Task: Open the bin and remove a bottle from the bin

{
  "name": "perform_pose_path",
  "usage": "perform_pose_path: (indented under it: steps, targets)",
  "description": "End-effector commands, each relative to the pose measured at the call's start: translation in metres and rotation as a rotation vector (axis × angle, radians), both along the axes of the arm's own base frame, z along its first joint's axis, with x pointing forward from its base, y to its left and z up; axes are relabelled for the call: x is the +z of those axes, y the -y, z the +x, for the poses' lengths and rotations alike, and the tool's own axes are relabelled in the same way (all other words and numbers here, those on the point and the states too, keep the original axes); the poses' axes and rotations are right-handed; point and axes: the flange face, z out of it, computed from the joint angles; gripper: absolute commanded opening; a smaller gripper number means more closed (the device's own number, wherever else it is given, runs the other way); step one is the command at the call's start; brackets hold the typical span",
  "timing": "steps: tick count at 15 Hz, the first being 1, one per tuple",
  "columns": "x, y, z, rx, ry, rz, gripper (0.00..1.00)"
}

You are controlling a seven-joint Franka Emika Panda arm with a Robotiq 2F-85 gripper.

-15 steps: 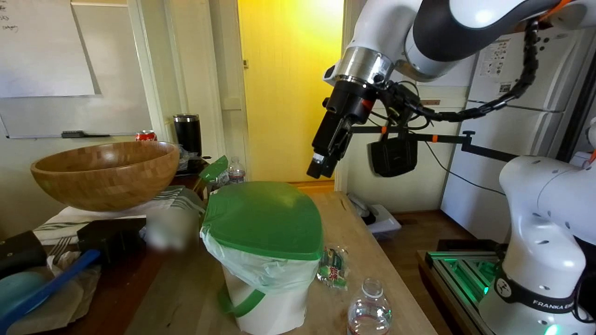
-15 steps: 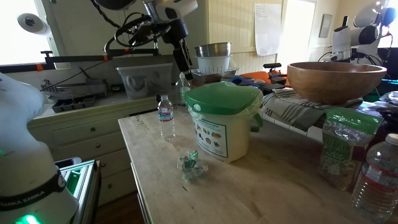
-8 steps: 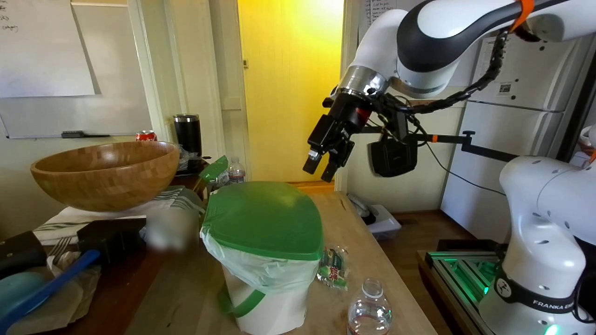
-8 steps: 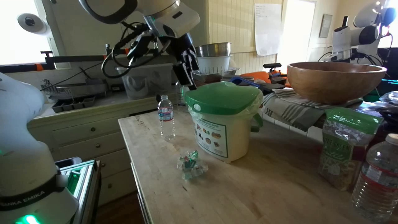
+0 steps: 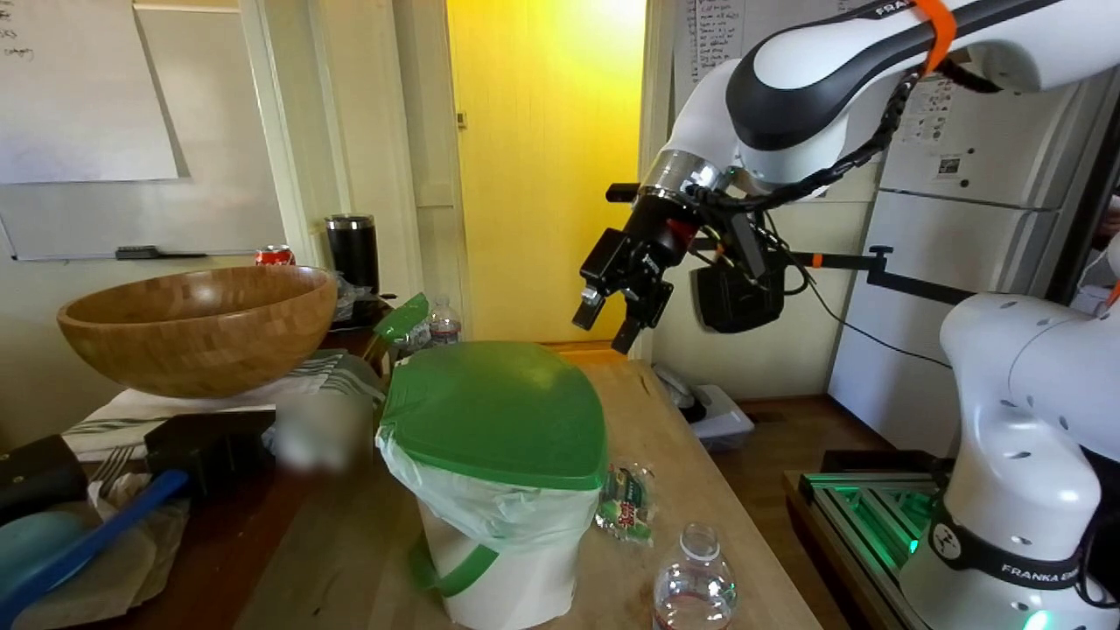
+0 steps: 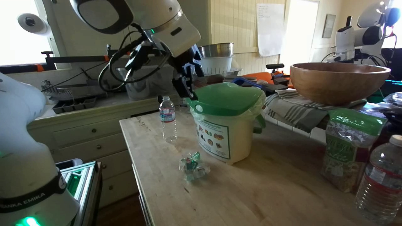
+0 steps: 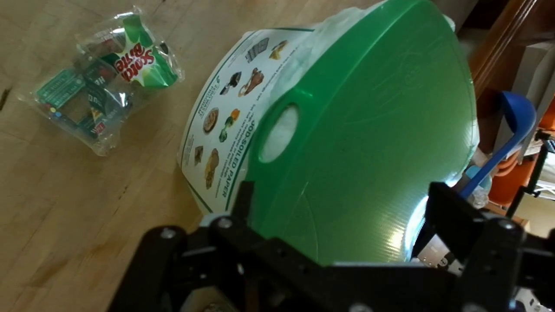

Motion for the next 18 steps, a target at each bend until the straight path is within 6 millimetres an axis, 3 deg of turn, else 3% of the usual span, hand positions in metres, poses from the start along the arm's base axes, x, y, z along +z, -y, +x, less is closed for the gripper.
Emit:
perform_pose_path:
  steps: [1,8,18]
  targets:
    - [-0.003,0.0,0.001,-0.022,-0.001,-0.014,1.0]
    - [-0.038,0.014,-0.005,-0.123,0.036,-0.004,1.0]
    - [-0.072,0.01,-0.002,-0.137,0.077,0.115,1.0]
